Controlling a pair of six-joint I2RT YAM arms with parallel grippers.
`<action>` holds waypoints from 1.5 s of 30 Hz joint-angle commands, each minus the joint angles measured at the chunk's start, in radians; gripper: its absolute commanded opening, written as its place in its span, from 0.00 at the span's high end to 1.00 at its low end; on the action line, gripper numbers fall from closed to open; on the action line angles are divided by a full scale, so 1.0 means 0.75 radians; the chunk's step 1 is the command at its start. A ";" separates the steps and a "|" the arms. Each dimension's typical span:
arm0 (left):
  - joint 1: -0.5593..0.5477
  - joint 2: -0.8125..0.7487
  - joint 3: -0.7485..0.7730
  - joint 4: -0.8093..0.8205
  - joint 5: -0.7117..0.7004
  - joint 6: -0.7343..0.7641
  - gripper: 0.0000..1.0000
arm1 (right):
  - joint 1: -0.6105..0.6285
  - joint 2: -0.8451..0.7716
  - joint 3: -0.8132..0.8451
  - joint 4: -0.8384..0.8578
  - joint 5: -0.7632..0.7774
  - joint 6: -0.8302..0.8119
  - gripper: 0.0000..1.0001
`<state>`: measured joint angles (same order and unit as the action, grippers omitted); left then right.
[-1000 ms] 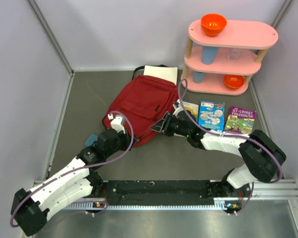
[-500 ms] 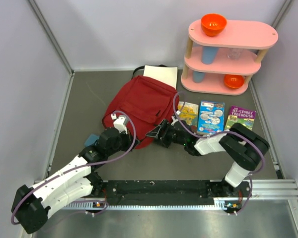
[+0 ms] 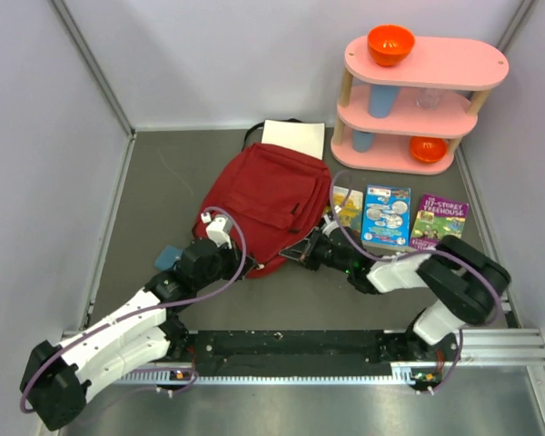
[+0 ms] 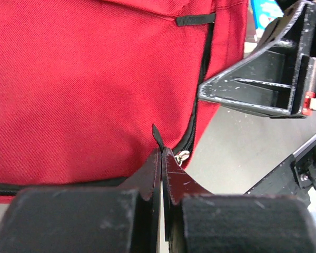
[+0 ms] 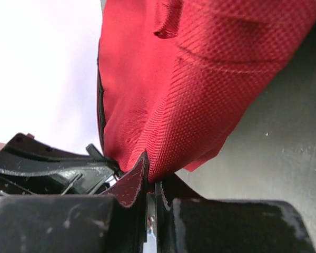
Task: Pack the student bag
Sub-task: Unzip the student bag at the center of the board.
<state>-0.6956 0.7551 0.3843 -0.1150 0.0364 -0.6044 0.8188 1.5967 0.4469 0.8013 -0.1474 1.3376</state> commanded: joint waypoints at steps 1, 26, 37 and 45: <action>-0.005 -0.029 0.001 0.104 -0.038 -0.031 1.00 | -0.051 -0.318 0.075 -0.451 0.100 -0.316 1.00; -0.005 -0.060 -0.085 0.141 0.029 0.012 1.00 | -0.482 -0.705 0.098 -1.060 -0.088 -0.622 0.31; -0.179 0.257 0.134 0.288 0.029 0.041 1.00 | -0.168 -0.906 -0.156 -0.809 0.037 -0.150 0.25; -0.226 0.247 0.144 0.274 -0.010 0.035 1.00 | -0.096 -0.683 -0.130 -0.576 0.078 -0.055 0.24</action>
<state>-0.8566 0.9623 0.4698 0.0399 0.0357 -0.5812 0.7277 1.0080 0.3084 0.2245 -0.1211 1.2358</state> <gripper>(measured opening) 0.009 0.761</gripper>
